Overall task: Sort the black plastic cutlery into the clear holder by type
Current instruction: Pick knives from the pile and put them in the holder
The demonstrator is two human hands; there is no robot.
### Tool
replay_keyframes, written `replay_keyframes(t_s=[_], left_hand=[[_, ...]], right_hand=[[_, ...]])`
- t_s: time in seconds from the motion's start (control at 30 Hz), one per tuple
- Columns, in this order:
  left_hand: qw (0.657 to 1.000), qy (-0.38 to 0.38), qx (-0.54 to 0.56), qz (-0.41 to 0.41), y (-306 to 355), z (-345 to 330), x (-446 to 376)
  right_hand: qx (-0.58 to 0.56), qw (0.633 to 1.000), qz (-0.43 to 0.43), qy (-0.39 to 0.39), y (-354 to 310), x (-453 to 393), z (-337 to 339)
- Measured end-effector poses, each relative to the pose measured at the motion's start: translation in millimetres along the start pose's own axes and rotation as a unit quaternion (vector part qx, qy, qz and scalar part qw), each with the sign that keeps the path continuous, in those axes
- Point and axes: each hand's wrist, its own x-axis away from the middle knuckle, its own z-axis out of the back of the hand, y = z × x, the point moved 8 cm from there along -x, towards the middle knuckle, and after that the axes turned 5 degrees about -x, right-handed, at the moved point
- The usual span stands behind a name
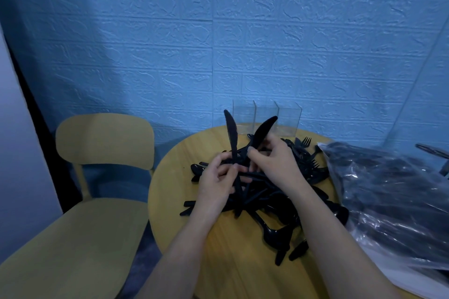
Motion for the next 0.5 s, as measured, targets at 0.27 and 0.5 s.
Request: replay_keyframes(t_s=[0.27,0.5], left_hand=[[0.998,0.057,-0.024,-0.030,2,13,-1],[0.994,0.074,-0.064,-0.058,5,16,-2]], right_hand=[[-0.052,0.998,-0.024,-0.027,-6,-1,18],[-0.064,0.994,-0.053,-0.069,-7,0,19]])
